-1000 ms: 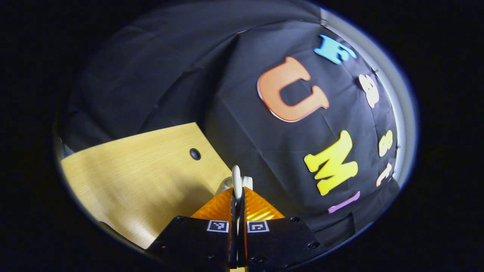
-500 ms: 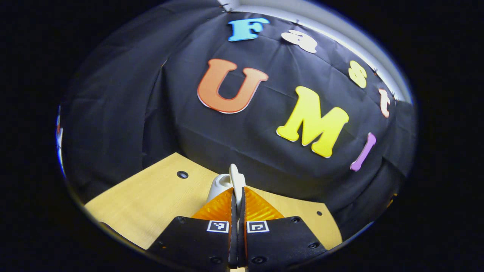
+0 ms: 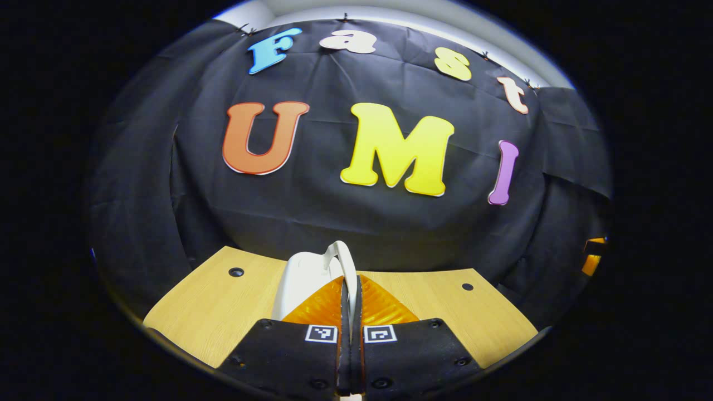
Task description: First open the suitcase, pack the skin care products into it, and then close the suitcase.
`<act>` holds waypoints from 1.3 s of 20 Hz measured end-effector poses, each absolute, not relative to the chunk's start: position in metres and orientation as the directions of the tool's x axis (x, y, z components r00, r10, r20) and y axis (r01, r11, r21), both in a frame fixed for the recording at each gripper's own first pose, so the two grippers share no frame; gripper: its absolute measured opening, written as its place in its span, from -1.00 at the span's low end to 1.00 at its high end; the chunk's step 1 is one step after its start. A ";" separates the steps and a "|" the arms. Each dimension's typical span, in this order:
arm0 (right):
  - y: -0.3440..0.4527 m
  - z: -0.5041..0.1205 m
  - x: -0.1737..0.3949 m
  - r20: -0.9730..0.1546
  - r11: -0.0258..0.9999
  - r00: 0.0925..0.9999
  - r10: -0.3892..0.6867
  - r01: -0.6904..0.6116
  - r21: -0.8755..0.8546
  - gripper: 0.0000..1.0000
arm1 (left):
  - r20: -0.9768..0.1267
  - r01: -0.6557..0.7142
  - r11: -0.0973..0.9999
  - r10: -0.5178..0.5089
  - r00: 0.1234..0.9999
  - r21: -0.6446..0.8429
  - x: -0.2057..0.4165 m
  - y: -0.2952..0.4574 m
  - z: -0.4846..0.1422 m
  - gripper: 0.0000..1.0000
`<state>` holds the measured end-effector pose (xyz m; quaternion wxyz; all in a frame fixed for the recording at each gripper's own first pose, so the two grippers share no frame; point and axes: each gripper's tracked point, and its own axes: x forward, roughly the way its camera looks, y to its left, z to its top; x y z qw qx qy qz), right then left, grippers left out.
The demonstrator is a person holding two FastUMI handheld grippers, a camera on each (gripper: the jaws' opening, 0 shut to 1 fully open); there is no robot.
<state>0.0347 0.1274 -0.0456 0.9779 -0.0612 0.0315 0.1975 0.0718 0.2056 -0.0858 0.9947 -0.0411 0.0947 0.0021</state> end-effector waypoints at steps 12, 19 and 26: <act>0.077 -0.053 0.033 -0.105 0.959 0.960 0.258 -0.268 -0.092 0.55 | -0.471 0.251 0.945 -0.126 0.873 0.212 0.115 0.065 -0.218 -0.93; 0.046 -0.051 0.033 -0.101 0.978 0.977 0.189 -0.197 -0.074 0.55 | -0.591 0.259 0.939 -0.079 0.803 0.227 0.119 0.057 -0.270 -0.81; 0.011 -0.007 0.051 -0.008 0.986 0.992 0.122 -0.122 -0.116 0.53 | -0.512 0.140 0.973 -0.027 0.859 0.183 0.120 0.063 -0.235 0.60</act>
